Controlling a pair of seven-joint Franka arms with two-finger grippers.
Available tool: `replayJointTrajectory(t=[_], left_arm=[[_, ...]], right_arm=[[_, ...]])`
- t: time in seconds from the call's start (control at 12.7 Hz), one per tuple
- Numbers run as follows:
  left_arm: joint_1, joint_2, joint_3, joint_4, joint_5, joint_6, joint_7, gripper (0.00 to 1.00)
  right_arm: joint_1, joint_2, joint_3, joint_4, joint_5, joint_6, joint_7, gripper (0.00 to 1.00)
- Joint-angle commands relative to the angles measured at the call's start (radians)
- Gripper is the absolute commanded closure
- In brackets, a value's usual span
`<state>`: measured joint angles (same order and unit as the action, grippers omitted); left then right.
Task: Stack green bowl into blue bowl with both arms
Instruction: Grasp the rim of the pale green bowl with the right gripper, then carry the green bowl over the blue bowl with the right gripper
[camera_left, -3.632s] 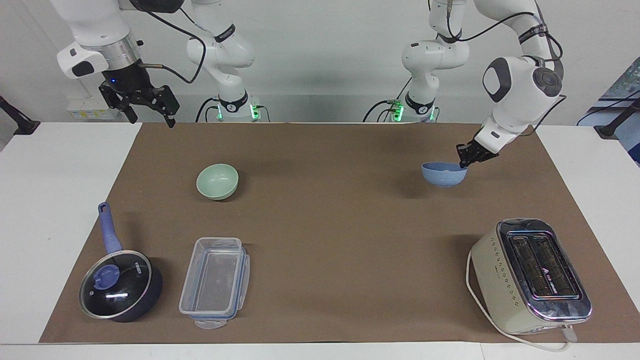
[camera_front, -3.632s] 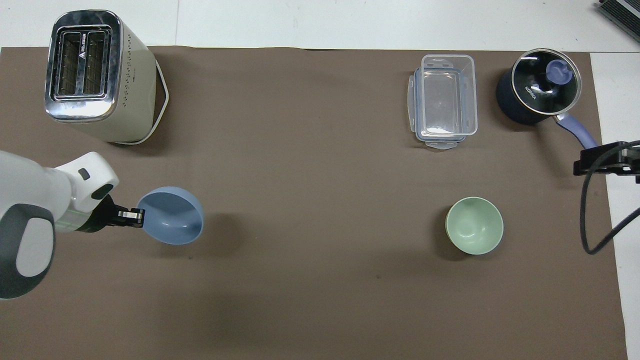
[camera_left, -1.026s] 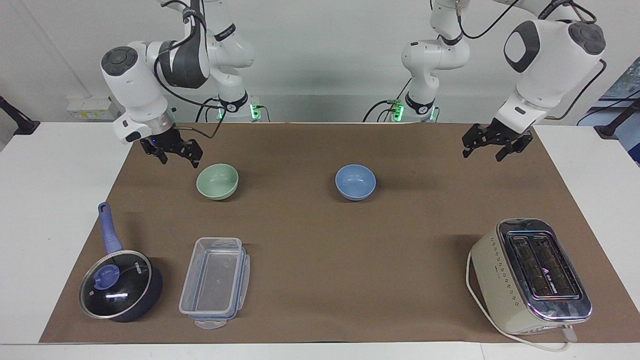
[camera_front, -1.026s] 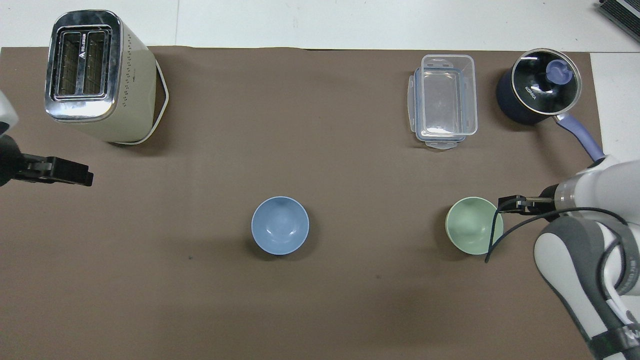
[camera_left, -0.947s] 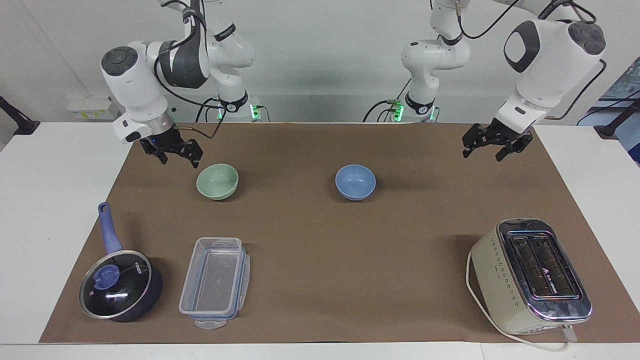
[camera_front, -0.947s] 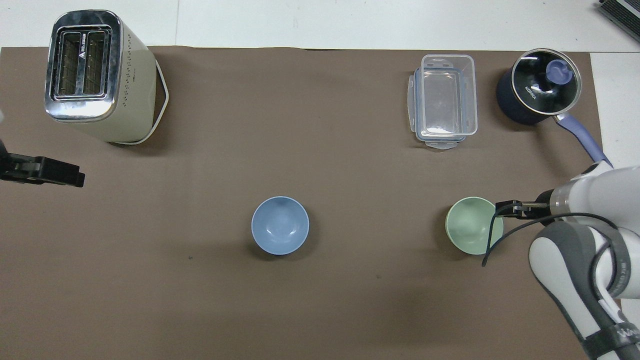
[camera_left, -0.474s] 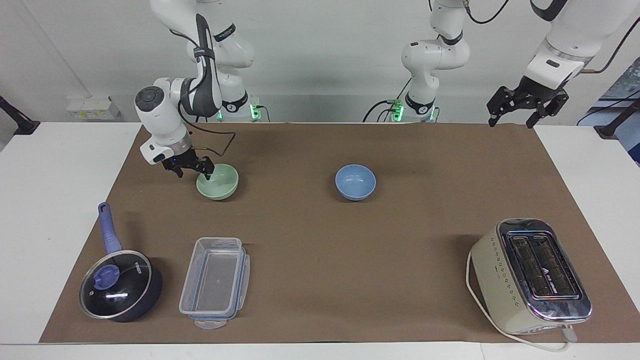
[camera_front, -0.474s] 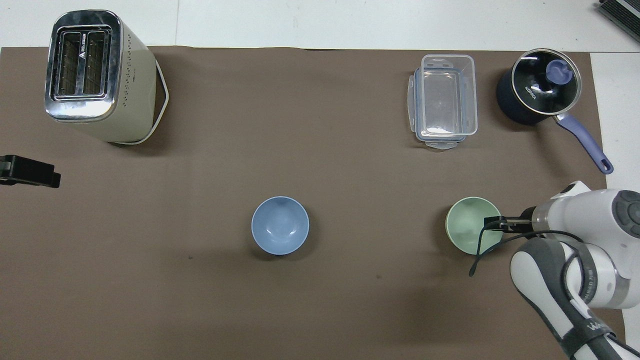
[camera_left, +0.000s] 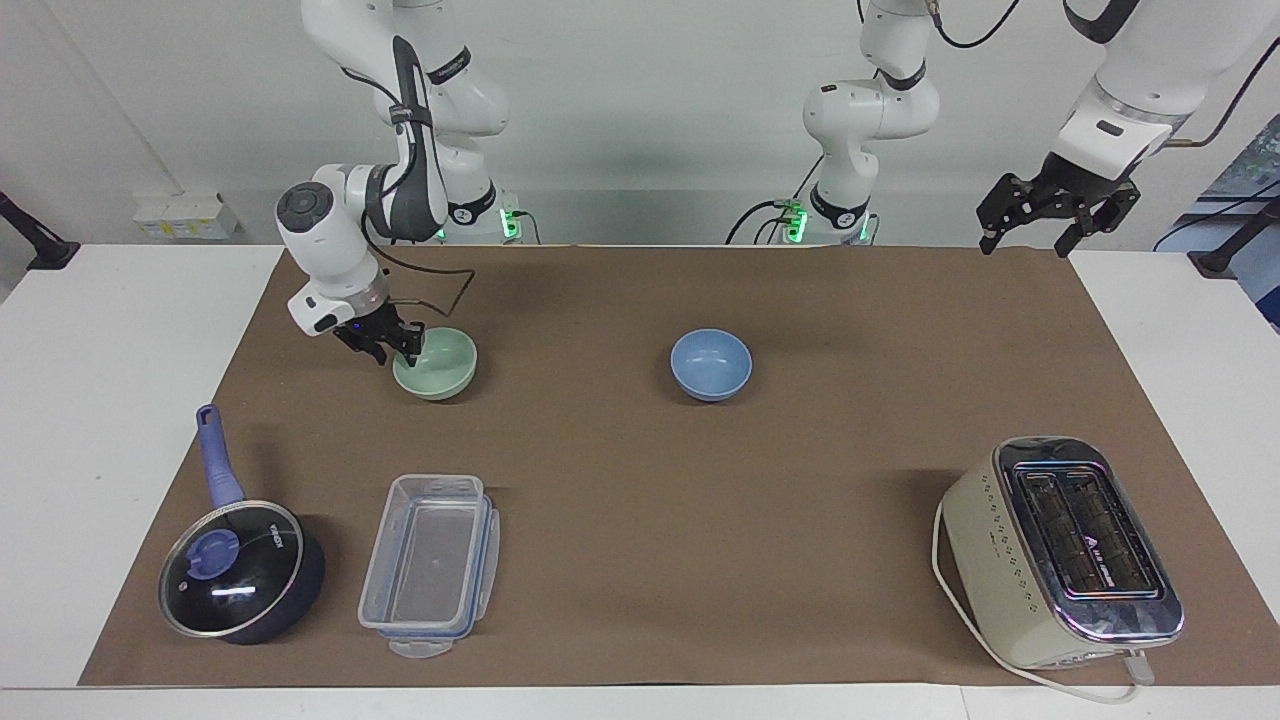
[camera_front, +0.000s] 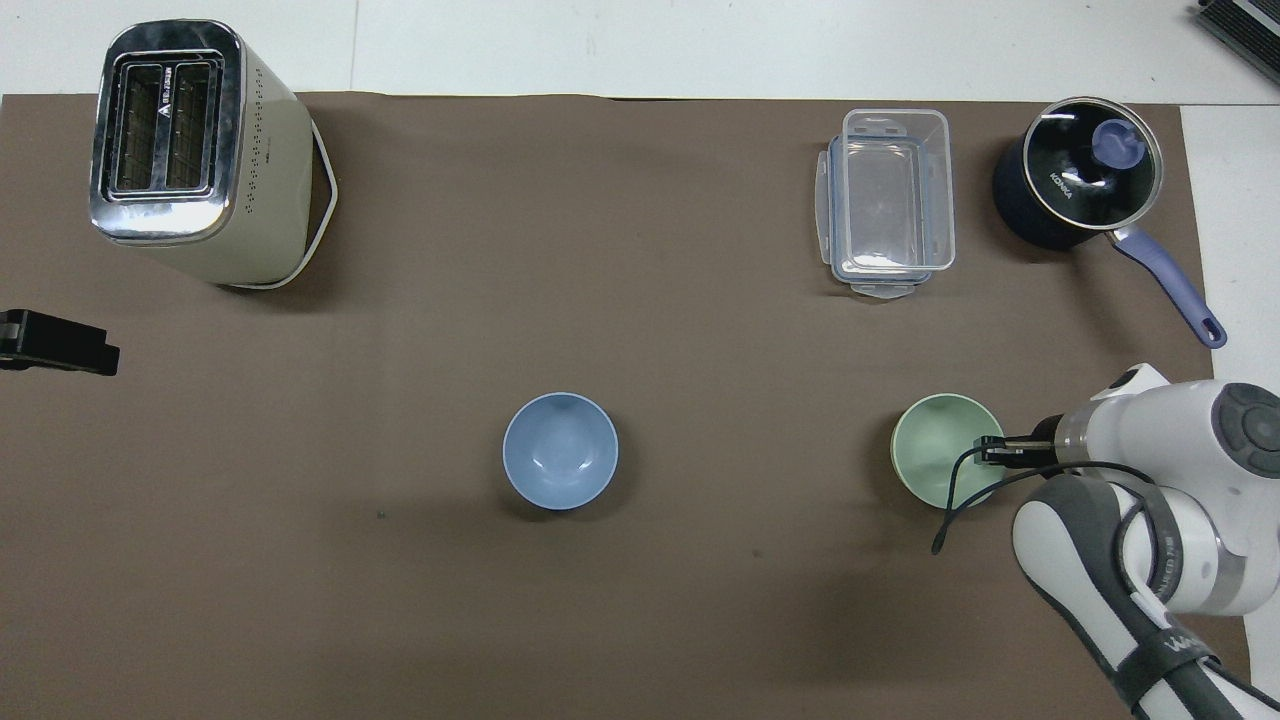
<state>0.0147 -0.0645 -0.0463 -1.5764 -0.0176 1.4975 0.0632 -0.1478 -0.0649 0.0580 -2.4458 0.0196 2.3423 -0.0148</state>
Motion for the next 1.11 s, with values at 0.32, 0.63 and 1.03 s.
replayJointTrajectory(t=[0.32, 0.63, 1.03], left_arm=[[0.010, 0.005, -0.009, 0.013, 0.018, -0.017, -0.009, 0.00], [0.010, 0.005, -0.009, 0.013, 0.018, -0.017, -0.009, 0.00], [0.010, 0.005, -0.009, 0.013, 0.018, -0.017, -0.009, 0.00]], right_arm=[[0.089, -0.105, 0.011, 0.059, 0.095, -0.119, -0.021, 1.00], [0.295, -0.084, 0.014, 0.218, 0.115, -0.212, 0.241, 1.00], [0.534, 0.121, 0.014, 0.485, 0.117, -0.195, 0.593, 1.00]])
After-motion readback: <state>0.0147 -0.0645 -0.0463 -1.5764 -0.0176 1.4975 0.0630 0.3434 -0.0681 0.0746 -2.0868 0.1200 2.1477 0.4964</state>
